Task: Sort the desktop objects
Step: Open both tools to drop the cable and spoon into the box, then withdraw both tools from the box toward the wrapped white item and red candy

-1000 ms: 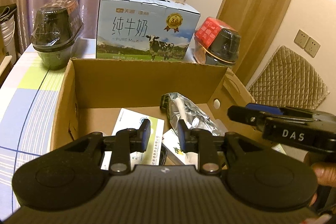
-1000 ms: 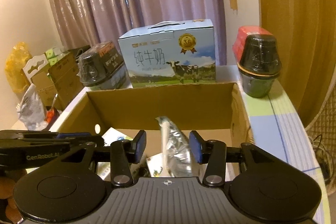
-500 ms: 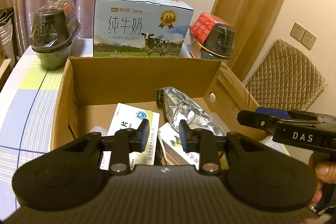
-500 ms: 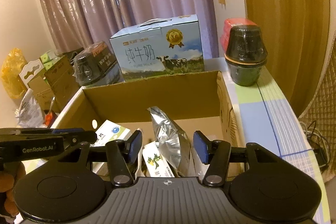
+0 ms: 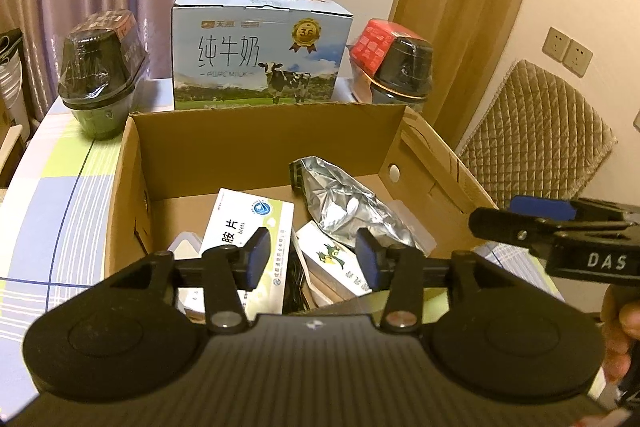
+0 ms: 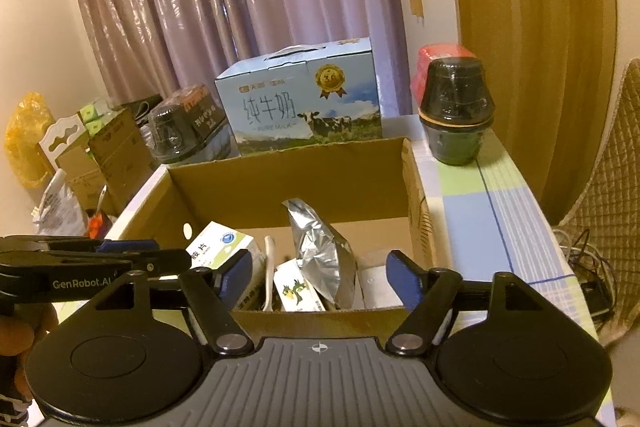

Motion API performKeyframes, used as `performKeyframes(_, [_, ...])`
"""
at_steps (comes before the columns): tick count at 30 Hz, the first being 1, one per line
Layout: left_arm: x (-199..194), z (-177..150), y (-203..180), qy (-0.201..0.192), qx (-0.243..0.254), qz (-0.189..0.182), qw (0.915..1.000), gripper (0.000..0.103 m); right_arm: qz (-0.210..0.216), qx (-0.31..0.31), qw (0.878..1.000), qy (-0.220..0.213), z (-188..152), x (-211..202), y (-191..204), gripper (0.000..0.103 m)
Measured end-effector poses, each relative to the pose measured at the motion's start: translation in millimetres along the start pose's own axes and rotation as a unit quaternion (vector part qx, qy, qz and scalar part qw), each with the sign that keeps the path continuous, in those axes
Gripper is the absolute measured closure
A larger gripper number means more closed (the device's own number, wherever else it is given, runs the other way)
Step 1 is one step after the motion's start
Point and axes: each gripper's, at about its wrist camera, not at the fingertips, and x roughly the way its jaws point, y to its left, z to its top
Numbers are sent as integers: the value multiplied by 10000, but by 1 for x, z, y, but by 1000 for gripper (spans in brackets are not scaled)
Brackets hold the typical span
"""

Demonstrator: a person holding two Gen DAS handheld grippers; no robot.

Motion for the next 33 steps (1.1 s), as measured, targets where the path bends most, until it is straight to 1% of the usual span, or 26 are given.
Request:
performKeyframes(4, [-6,-3,-4,14,50,-9,10000,51,8,-2,10000,-20,-2,-12,0,26])
performKeyframes(6, [-9,-4,-6,6,80,-5,10000,42,13,-16,10000,-18,-4,-18,1,25])
performKeyframes(8, [-12,-5,-9,7,128,11,9999,42,25,-28,10000,-17,-6,-24,1,23])
performKeyframes(11, [-18,-8,-13,-4,184,-6,9998,35,21,-32,10000,-19,-10,-33,0,21])
performKeyframes(14, [-23,-12,-16,2,265,4,9996,32,24,-44,10000,11,-14,-42,-2,18])
performKeyframes(15, [-24,-13,-17,6,277,2,9996,28,18,-54,10000,24,-15,-44,-3,17])
performKeyframes(19, [-30,-21,-21,55,366,16,9993,25,1,-122,9999,113,-23,-54,-5,11])
performKeyframes(23, [-36,-29,-28,55,509,14,9987,14,-41,-209,9996,195,-31,-63,-7,5])
performKeyframes(25, [-41,-33,-31,65,529,-7,9986,13,-64,-206,9995,217,-35,-68,-10,2])
performKeyframes(29, [-51,-43,-38,68,623,8,9980,9,-108,-180,9993,293,-42,-76,-13,2])
performKeyframes(33, [-59,-53,-41,86,615,45,9981,4,-147,-195,9989,396,-49,-83,-12,2])
